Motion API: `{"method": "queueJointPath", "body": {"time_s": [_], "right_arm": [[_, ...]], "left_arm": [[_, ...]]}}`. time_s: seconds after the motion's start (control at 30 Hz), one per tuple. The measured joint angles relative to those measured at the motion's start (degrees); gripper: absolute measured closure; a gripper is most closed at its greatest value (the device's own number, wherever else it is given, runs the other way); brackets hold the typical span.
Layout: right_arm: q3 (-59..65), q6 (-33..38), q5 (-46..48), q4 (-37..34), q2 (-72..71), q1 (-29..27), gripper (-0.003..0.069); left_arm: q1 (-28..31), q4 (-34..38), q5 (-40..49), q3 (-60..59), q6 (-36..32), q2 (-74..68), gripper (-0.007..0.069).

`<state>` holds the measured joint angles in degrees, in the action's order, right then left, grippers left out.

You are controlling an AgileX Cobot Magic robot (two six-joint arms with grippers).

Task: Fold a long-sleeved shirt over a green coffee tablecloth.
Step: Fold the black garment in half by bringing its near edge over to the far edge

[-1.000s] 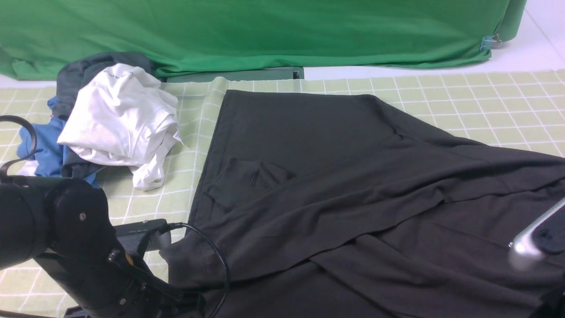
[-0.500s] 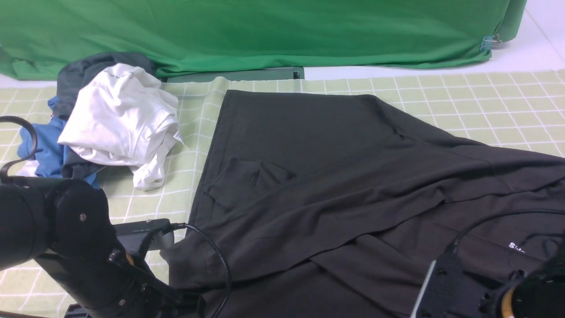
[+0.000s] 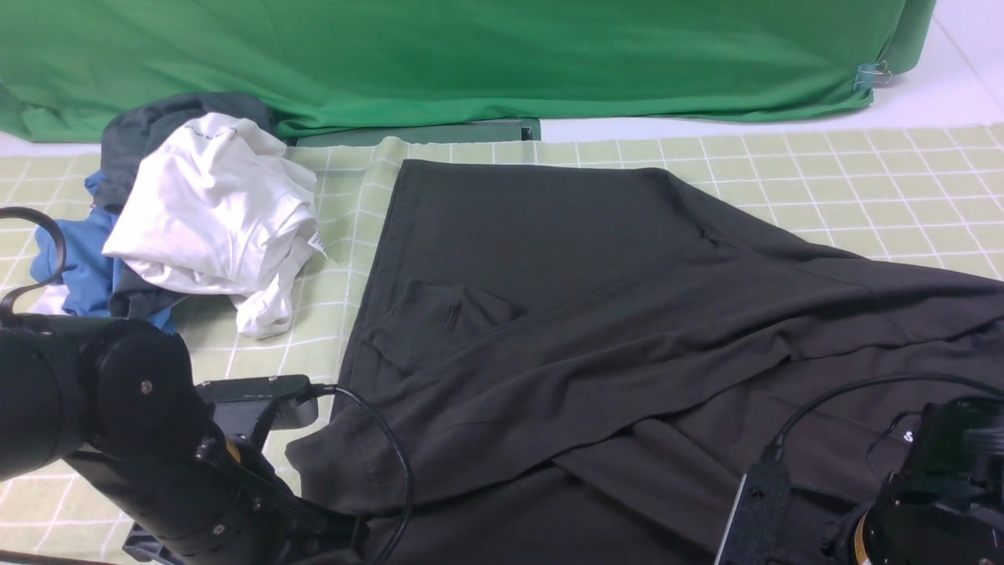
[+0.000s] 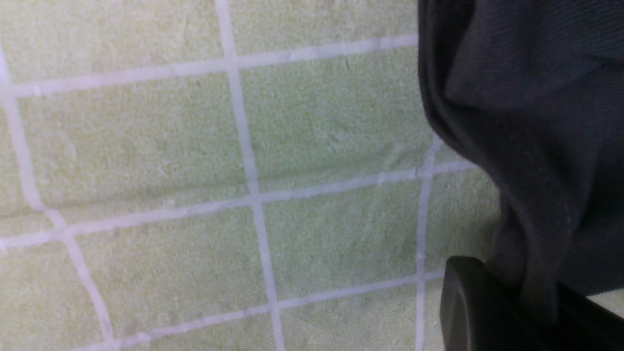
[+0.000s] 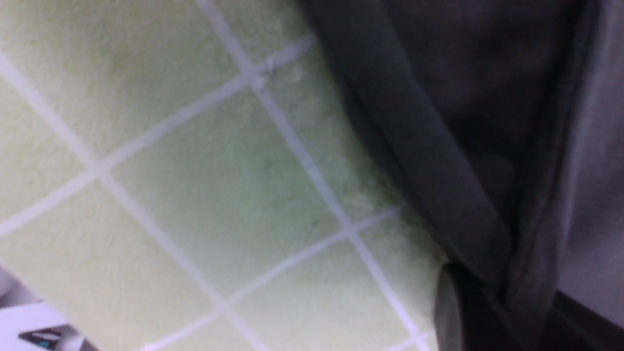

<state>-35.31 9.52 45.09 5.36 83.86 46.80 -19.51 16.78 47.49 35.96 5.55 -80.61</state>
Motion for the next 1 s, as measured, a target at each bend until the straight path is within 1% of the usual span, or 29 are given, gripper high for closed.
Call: {"method": "queueJointPath", "body": {"time_s": [0.07,0.17,0.27,0.3,0.33,0.37,0.4,0.43,0.57,0.67,0.83,0.97,1.0], "right_arm": [[-0.56,0.0,2.13,-0.29,-1.04,0.0,0.0616],[-0.74,-0.23,7.2,-1.84,-4.41,0.0,0.0617],[0.03,-0.35,9.83,-5.36,-8.44,0.0,0.0618],[0.13,-0.35,9.82,-5.36,-8.67,0.0,0.0618],[0.64,-0.35,10.28,-6.88,-9.58,0.0,0.0618],[1.94,-0.29,11.23,-8.59,-11.19,0.0,0.0618],[2.1,-0.29,11.54,-8.97,-11.34,0.0,0.0618],[3.32,-0.24,12.94,-9.87,-12.35,0.0,0.0618],[4.39,-0.24,15.08,-10.8,-13.08,0.0,0.0618],[4.42,-1.87,14.82,-10.43,-13.08,0.0,0.0618],[1.32,-6.66,15.92,-5.36,-13.12,-0.06,0.0619],[-5.01,-7.97,16.62,-3.18,-12.94,-3.68,0.062],[-7.29,-8.02,16.68,-2.97,-12.72,-5.87,0.062]], "left_arm": [[0.0,0.0,0.43,0.0,-0.18,1.1,0.0603],[0.0,0.0,3.83,0.0,-0.19,5.48,0.0603],[0.0,1.1,7.79,-0.16,-0.19,10.03,0.0603],[0.0,1.41,7.97,-0.17,-0.19,10.32,0.0603],[0.0,2.24,8.8,-0.54,-0.19,11.33,0.0603],[0.0,4.9,9.97,-1.8,-0.19,13.39,0.0603],[0.0,5.25,10.21,-2.24,-0.19,13.58,0.0603],[0.0,8.25,11.13,-4.5,-0.19,15.18,0.0603],[0.0,12.28,14.05,-9.4,-0.19,17.15,0.0603],[0.0,12.98,15.46,-9.68,-0.19,17.76,0.0603],[0.0,12.61,15.63,-5.55,0.18,18.22,0.0603],[0.0,10.95,14.13,-1.32,0.23,18.29,0.0603],[0.0,10.17,12.7,0.08,0.31,18.19,0.0603]]}}
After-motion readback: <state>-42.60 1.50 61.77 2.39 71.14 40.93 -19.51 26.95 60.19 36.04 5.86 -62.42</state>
